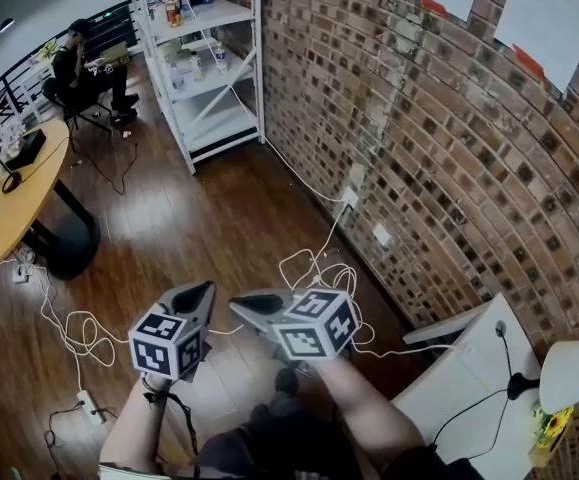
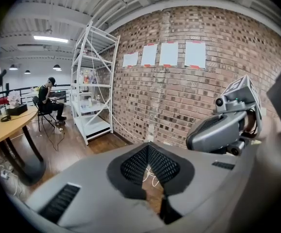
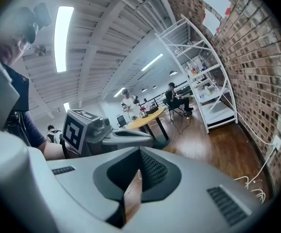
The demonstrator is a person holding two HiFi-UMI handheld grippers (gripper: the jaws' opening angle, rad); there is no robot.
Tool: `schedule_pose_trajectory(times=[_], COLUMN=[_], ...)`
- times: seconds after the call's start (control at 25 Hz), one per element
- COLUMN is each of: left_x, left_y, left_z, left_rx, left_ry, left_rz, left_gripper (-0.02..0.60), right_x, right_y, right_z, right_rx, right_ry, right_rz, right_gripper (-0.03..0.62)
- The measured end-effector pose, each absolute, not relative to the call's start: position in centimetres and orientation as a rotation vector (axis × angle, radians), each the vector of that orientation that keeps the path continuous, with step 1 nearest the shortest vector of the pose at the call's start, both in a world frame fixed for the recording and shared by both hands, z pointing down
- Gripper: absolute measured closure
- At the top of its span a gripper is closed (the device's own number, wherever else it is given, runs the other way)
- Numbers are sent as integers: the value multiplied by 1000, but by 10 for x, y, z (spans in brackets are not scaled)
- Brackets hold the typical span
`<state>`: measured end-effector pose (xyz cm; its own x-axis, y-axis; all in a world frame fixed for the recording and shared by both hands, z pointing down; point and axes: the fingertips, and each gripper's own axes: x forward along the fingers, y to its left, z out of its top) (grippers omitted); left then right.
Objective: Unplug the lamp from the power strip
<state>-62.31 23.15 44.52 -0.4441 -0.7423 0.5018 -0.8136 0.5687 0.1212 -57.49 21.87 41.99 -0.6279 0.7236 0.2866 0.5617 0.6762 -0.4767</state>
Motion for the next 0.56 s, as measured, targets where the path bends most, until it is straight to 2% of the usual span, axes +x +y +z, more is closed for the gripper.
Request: schedule_pose_trajectory(times=[0.56], left_x=[-661], left_y=[185], left_z=[435], left_rx=[1179], left_ry=[-2303], left_rz=[289], left_gripper=[557], right_x=[-618], right_y=[173], right_z=[411], right_rx=[-1109], right_ry=[-2410], right_rz=[533], right_gripper=[609])
